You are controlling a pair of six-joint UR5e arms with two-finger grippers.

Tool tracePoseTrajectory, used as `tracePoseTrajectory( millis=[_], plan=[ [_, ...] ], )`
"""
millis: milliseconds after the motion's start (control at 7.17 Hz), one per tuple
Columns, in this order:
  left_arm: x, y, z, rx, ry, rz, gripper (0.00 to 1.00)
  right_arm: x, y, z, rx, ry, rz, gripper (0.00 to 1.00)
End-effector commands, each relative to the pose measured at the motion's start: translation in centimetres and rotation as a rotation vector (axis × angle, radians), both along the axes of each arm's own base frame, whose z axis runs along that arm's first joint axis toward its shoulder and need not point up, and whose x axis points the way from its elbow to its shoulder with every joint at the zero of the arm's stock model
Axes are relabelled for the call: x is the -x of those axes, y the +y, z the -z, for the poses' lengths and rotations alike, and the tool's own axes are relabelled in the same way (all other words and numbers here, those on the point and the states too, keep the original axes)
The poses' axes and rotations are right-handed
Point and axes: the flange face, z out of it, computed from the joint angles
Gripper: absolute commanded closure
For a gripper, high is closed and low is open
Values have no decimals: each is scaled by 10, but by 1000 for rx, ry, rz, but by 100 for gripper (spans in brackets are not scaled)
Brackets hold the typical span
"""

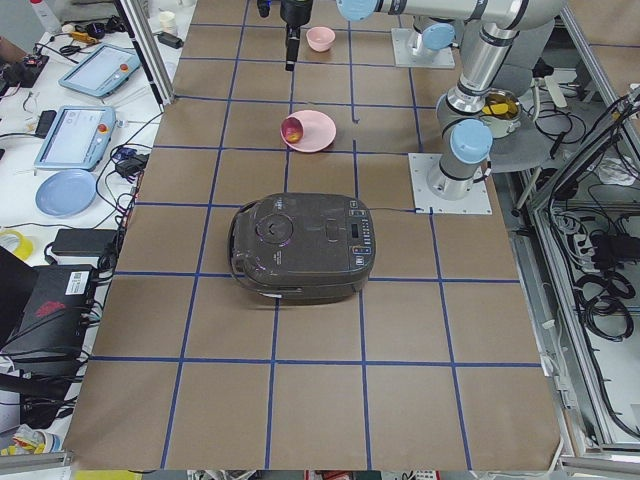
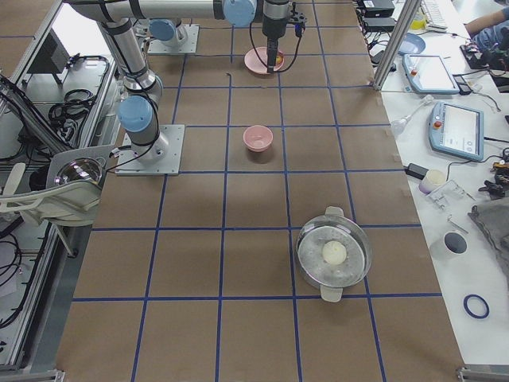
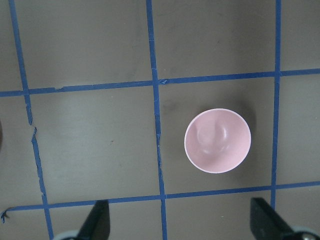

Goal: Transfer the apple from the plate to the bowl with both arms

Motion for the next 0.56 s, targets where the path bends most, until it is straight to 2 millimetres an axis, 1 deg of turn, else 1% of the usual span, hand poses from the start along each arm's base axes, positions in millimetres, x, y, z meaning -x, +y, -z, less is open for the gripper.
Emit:
tracePoseTrajectory(
  millis=[0, 140, 279, 419],
  plan=[
    [0, -2, 3, -7, 1, 0, 0, 0, 0, 1, -3, 2, -5, 0],
    [-2, 1, 1, -10, 1, -5, 0, 0, 0, 1, -4, 2, -7, 0],
    [-4, 1, 5, -34, -4, -9, 0, 0, 1, 1, -6, 0, 2, 0],
    [-2, 2, 3, -31, -1, -4, 0, 0, 1, 1, -8, 0, 3, 0]
  ],
)
